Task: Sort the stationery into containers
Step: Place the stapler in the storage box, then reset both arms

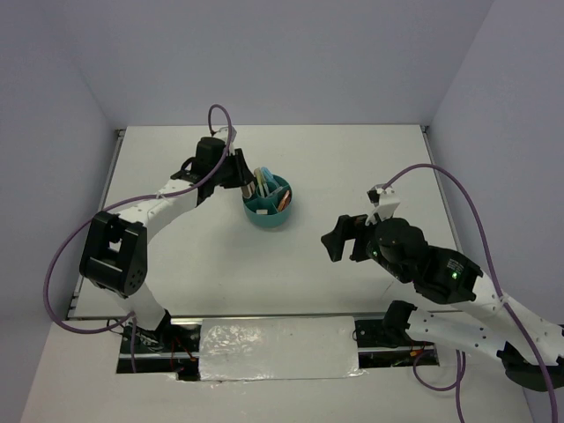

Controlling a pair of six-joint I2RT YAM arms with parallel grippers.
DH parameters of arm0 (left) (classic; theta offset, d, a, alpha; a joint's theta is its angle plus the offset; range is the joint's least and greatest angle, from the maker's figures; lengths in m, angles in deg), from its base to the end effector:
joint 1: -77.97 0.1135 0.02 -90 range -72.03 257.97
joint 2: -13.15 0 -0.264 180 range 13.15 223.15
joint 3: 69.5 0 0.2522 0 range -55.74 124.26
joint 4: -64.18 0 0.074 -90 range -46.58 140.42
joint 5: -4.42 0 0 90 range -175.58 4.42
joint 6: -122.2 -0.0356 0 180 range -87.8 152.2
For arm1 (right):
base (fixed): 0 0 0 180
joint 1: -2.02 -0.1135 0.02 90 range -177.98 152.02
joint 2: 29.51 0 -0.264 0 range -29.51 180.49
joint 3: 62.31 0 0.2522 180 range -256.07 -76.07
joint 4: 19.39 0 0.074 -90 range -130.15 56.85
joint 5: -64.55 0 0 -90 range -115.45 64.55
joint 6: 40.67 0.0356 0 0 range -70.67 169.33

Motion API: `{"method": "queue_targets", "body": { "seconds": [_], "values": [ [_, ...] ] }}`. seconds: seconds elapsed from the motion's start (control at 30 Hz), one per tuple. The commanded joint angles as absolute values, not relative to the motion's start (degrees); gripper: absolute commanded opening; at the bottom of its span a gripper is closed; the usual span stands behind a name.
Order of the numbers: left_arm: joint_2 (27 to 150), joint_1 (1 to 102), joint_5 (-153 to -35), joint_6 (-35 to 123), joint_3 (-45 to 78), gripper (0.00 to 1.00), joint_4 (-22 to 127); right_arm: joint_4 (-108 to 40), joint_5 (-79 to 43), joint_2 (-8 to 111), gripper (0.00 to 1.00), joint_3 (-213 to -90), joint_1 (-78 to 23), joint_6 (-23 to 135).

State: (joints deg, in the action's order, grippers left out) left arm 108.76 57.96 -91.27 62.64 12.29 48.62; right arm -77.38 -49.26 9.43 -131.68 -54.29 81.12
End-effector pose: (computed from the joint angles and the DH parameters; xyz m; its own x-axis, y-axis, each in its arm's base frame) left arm 0.3615 -0.1354 0.2623 -0.6111 -0.3140 -0.7266 0.1300 0.8657 -0.4834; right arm 0.0822 0.0974 0.3579 -0.5146 0.0970 -0.8519 -0.3431 0.8873 0.3083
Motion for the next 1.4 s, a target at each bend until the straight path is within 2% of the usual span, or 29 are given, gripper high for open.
{"method": "queue_targets", "body": {
  "seconds": [0.0,0.03,0.07,0.1,0.17,0.3,0.43,0.47,0.5,0.73,0.97,1.27,1.37],
  "values": [
    [108.9,58.0,-93.9,63.5,12.5,0.46,53.6,-76.8,-50.6,10.0,1.00,-134.2,-53.8,80.3],
    [108.6,58.0,-93.8,63.5,12.6,0.58,53.5,-76.7,-50.4,10.1,1.00,-134.1,-53.8,80.3],
    [108.4,58.0,-93.7,63.6,12.5,0.58,53.6,-76.5,-50.3,10.1,1.00,-133.9,-53.8,80.4],
    [108.2,58.0,-93.5,63.7,12.5,0.67,53.4,-76.4,-50.3,10.2,1.00,-133.9,-53.6,80.4],
    [107.6,58.0,-93.5,63.6,12.7,0.74,53.1,-75.9,-50.1,10.2,1.00,-133.6,-53.6,80.6],
    [106.6,58.1,-93.1,63.3,13.9,0.78,51.7,-75.2,-50.1,10.2,1.00,-133.8,-53.4,80.7],
    [102.8,58.2,-89.3,62.0,17.5,0.82,43.9,-77.5,-52.1,10.9,1.00,-136.7,-52.8,81.7],
    [101.8,58.2,-87.7,60.9,18.4,0.98,38.8,-79.0,-53.3,11.2,1.00,-137.4,-52.6,81.6],
    [99.7,58.2,-83.9,60.2,20.8,0.99,35.6,-79.9,-54.0,11.3,1.00,-139.1,-52.3,81.5],
    [84.9,58.3,-66.9,57.6,22.0,0.99,15.8,-92.9,-62.3,13.0,1.00,-149.1,-51.0,82.8],
    [66.4,58.3,-59.8,63.0,12.9,0.99,4.8,-99.4,-64.9,15.6,1.00,-158.8,-50.6,80.0],
    [50.7,58.2,-55.9,66.5,4.8,0.99,1.2,-97.3,-65.2,9.5,1.00,-154.4,-50.7,81.3],
    [49.0,58.2,-54.1,66.8,4.8,0.99,-0.7,-96.0,-65.1,8.4,1.00,-152.8,-50.6,81.7]
  ]
}}
